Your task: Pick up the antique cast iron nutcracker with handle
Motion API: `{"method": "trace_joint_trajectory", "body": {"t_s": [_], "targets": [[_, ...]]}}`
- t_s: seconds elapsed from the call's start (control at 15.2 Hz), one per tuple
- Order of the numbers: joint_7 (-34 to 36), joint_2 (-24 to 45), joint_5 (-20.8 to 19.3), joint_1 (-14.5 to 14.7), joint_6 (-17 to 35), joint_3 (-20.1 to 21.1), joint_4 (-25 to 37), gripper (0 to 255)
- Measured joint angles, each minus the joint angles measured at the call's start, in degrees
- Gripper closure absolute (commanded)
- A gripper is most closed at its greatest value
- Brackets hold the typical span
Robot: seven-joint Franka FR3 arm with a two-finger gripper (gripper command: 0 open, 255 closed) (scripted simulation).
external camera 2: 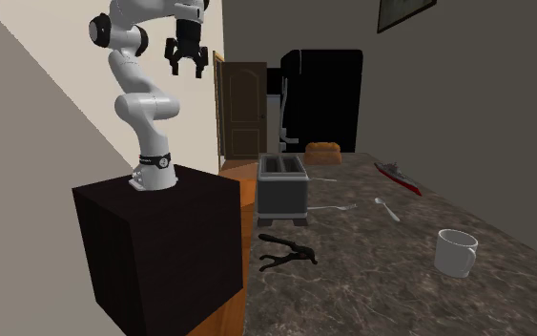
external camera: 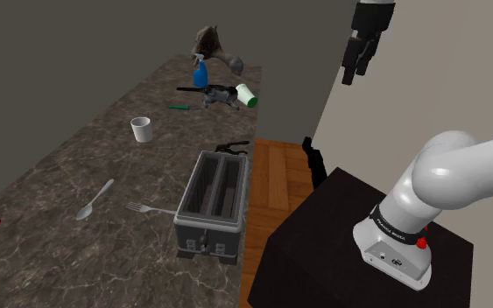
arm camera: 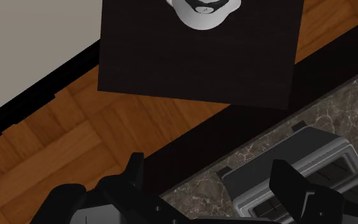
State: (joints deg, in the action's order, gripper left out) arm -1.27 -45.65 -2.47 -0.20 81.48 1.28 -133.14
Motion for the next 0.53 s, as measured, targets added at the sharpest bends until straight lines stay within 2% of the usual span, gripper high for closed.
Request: {"method": "trace_joint_trajectory", "body": {"t_s": [0.13,0.53], "targets": [[-0.3,0.7,-0.1,0.1,0.7,-0.2,-0.1,0],[-4.6,9.7,-1.4,0.5,10.2,-2.4,-1.4,0]]}}
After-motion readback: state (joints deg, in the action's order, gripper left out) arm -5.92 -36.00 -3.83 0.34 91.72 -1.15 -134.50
